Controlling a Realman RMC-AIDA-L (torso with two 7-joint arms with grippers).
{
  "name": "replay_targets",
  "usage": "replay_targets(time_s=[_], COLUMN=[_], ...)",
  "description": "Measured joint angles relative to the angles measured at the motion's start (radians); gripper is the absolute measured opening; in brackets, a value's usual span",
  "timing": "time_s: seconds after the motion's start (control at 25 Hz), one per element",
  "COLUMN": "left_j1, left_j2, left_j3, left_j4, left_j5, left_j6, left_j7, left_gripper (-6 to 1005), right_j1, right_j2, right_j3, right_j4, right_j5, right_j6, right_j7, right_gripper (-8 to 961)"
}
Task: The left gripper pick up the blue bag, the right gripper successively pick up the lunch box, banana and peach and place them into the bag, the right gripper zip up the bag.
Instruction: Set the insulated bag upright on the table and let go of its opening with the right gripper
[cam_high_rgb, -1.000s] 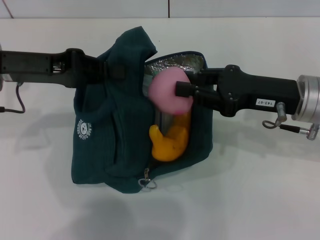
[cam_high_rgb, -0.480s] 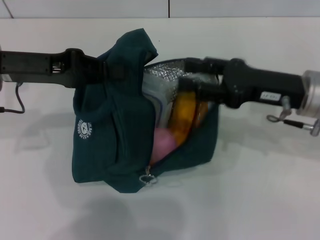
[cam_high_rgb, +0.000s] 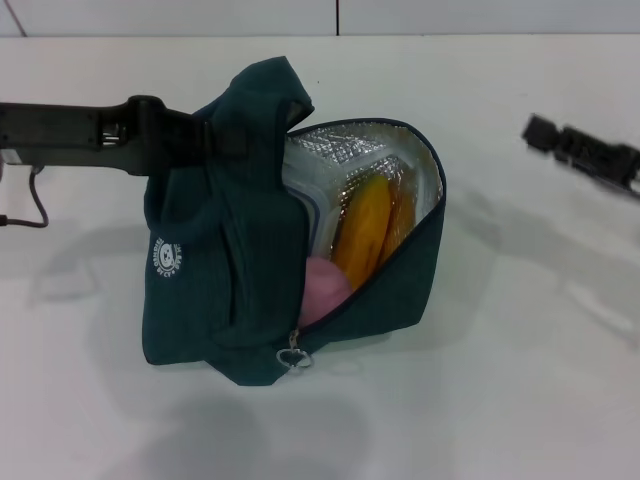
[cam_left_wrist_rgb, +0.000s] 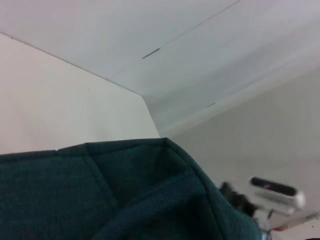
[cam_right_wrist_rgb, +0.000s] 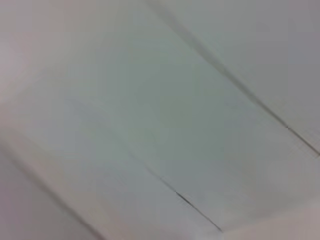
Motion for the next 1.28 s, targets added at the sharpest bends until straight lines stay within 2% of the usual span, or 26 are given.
replay_targets(time_s=[0.12,0.2,0.32,0.52,0.72,0.88,1.04,1.24,1.28], left_j1=[0.0,-0.001,-0.002,-0.006,-0.007,-0.008,-0.008,-0.01,-0.01], left_j2=[-0.001,-0.002,-0.003,-0.003,-0.003,-0.005,-0.006,-0.008,-0.008], left_j3=[0.0,0.0,0.0,0.004,0.006,0.006,0.006,0.006,0.007], left_j4=[0.0,0.0,0.0,0.0,0.0,0.0,0.0,0.0,0.0], left_j5=[0.0,0.0,0.0,0.0,0.001,0.001,0.002,0.002,0.003], left_j6=[0.0,0.0,0.001,0.002,0.001,0.001,0.001,0.002,0.002], left_j7=[0.0,-0.001,0.0,0.0,0.001,0.003,0.004,0.004,0.004], left_gripper=[45,45,45,45,45,45,45,45,45], right_j1=[0.017,0.028,0.046,0.108,0.154,0.163,0.165,0.165,0.165], right_j2=[-0.008,0.002,0.029,0.05,0.055,0.055,0.056,0.057,0.057], right_j3=[-0.009,-0.018,-0.032,-0.055,-0.067,-0.107,-0.123,-0.123,-0.122], right_j4=[0.112,0.149,0.157,0.185,0.211,0.2,0.197,0.197,0.197], right_j5=[-0.002,-0.01,-0.024,-0.044,-0.046,-0.05,-0.044,-0.038,-0.031], right_j6=[-0.004,-0.007,-0.008,0.012,0.039,0.076,0.064,0.049,0.042], right_j7=[0.116,0.151,0.177,0.203,0.204,0.191,0.098,0.062,0.053], right_gripper=[576,575,574,574,575,575,575,378,312])
